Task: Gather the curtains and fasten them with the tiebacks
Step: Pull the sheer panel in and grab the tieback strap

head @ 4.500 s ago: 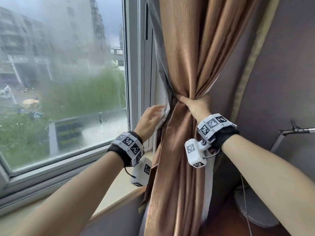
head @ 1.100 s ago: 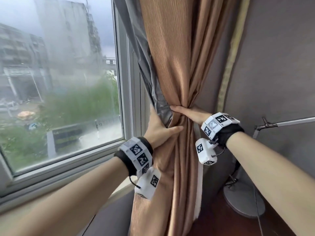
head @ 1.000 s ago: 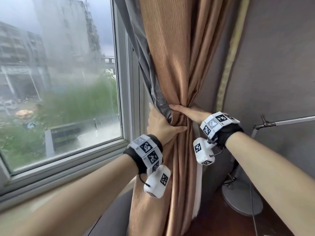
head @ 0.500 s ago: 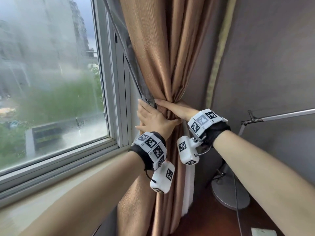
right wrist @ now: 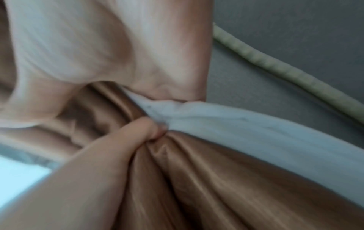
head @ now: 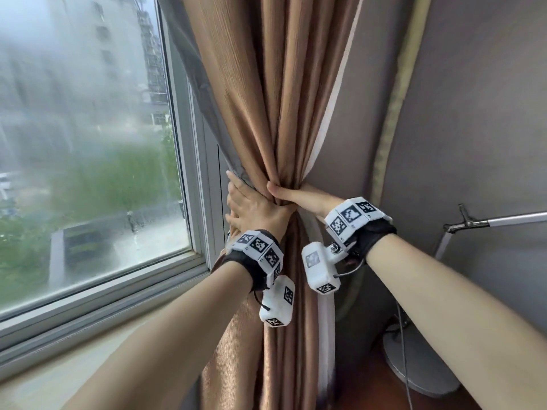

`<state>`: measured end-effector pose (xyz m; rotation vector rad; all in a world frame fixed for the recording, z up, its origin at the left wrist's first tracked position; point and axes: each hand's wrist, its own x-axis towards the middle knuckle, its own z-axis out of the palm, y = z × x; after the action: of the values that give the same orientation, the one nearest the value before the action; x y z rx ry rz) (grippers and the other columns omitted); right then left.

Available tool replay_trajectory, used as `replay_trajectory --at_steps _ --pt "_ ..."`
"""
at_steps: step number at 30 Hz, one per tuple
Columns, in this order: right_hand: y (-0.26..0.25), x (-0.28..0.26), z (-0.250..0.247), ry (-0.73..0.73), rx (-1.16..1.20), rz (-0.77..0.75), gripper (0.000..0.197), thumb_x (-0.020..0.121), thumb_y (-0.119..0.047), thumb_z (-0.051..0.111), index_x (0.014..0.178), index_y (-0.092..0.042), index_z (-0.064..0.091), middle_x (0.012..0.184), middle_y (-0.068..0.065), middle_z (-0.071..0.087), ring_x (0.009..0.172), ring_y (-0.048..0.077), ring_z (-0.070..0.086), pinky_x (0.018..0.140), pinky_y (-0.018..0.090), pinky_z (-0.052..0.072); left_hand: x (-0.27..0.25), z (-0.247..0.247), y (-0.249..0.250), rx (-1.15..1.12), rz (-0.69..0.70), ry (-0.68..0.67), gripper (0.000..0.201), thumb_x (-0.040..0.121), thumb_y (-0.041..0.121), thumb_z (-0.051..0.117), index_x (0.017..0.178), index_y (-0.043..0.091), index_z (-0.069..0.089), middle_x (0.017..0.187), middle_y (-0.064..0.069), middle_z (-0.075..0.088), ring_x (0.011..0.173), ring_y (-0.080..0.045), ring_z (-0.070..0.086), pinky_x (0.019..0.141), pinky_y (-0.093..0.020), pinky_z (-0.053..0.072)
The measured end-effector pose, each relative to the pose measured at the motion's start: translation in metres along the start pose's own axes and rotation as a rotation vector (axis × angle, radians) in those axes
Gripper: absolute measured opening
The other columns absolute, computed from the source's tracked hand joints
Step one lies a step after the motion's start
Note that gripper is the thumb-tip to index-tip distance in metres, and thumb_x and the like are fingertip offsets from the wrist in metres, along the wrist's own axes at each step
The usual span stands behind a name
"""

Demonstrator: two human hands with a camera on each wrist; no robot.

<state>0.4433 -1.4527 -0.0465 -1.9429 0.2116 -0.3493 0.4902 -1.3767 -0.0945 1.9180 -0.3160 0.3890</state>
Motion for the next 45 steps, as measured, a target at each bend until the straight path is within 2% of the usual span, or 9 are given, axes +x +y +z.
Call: replay_trajectory --at_steps 5,8,14,21,25,28,32,38,45 --pt "0.033 0.021 -0.019 0.08 0.443 0.07 0.072 0.084 -0.054 0.045 0.133 -0.001 0.045 0.121 0.003 0.061 0.119 0.017 0.051 0.113 0.034 0.032 0.014 0.004 -0.004 -0.009 -0.017 -0.019 0.138 0.057 0.061 0.076 0.148 0.015 -0.016 0.156 -0.008 0.009 0.144 -0.027 0.011 0.114 -0.052 0.012" --pt "0.046 0.03 -0.021 0.21 0.585 0.062 0.045 0.099 -0.041 0.028 0.095 -0.008 0.059 0.078 -0.001 0.066 0.083 0.015 0.057 0.086 0.024 0.047 0.017 0.007 -0.005 -0.01 -0.015 -0.013 0.136 0.057 0.058 0.078 0.149 0.015 -0.014 0.155 -0.008 0.01 0.144 -0.027 0.011 0.114 -0.053 0.01" --pt "0.024 0.041 -0.018 0.122 -0.157 0.185 0.031 0.094 0.0 0.042 0.121 0.012 0.051 0.127 0.025 0.053 0.122 0.035 0.049 0.099 0.033 0.038 0.018 0.009 -0.009 -0.009 -0.006 -0.004 0.136 0.056 0.057 0.078 0.149 0.015 -0.011 0.154 -0.007 0.012 0.143 -0.026 0.012 0.114 -0.052 0.012" --pt "0.028 0.042 -0.025 0.012 -0.429 0.181 0.03 0.093 0.008 0.034 0.072 0.001 0.054 0.078 0.012 0.049 0.076 0.024 0.047 0.063 0.011 0.04 0.019 0.007 -0.011 0.0 0.012 -0.004 0.135 0.055 0.058 0.077 0.149 0.014 -0.008 0.154 -0.008 0.013 0.142 -0.026 0.014 0.113 -0.051 0.014" --pt "0.045 0.045 -0.023 -0.025 -0.211 0.223 0.028 0.085 -0.013 0.052 0.106 0.005 0.058 0.115 0.027 0.053 0.099 0.027 0.048 0.101 0.036 0.038 0.02 0.008 -0.012 0.004 0.018 -0.009 0.135 0.054 0.059 0.077 0.149 0.014 -0.008 0.153 -0.007 0.013 0.142 -0.026 0.015 0.114 -0.051 0.015" --pt "0.051 0.049 -0.025 -0.053 -0.093 0.304 0.019 0.057 -0.032 0.053 0.07 -0.017 0.05 0.07 0.008 0.054 0.066 0.015 0.042 0.066 0.026 0.038 0.021 0.007 -0.014 0.01 0.016 -0.016 0.135 0.053 0.06 0.077 0.149 0.015 -0.007 0.154 -0.007 0.013 0.142 -0.027 0.015 0.115 -0.051 0.016" --pt "0.049 0.05 -0.029 0.055 -0.224 0.245 0.048 0.088 -0.001 0.042 0.046 -0.023 0.045 0.027 -0.011 0.043 0.035 -0.002 0.045 0.048 0.006 0.033 0.02 0.006 -0.013 -0.006 0.016 -0.029 0.134 0.055 0.059 0.078 0.149 0.016 -0.008 0.154 -0.006 0.012 0.143 -0.026 0.012 0.116 -0.05 0.014" --pt "0.049 0.043 -0.035 0.141 -0.365 0.247 0.035 0.098 -0.009 0.037 0.128 0.004 0.049 0.132 0.017 0.053 0.125 0.026 0.047 0.09 0.021 0.035 0.017 0.004 -0.012 -0.02 0.027 -0.041 0.133 0.058 0.057 0.078 0.149 0.014 -0.009 0.155 -0.006 0.01 0.144 -0.026 0.01 0.117 -0.049 0.011" --pt "0.052 0.049 -0.038 0.092 -0.225 0.285 0.036 0.096 -0.013 0.042 0.128 0.003 0.049 0.136 0.021 0.049 0.128 0.033 0.045 0.11 0.038 0.034 0.017 0.003 -0.014 -0.027 0.034 -0.048 0.13 0.06 0.055 0.078 0.149 0.015 -0.009 0.155 -0.005 0.01 0.144 -0.025 0.01 0.116 -0.049 0.01"
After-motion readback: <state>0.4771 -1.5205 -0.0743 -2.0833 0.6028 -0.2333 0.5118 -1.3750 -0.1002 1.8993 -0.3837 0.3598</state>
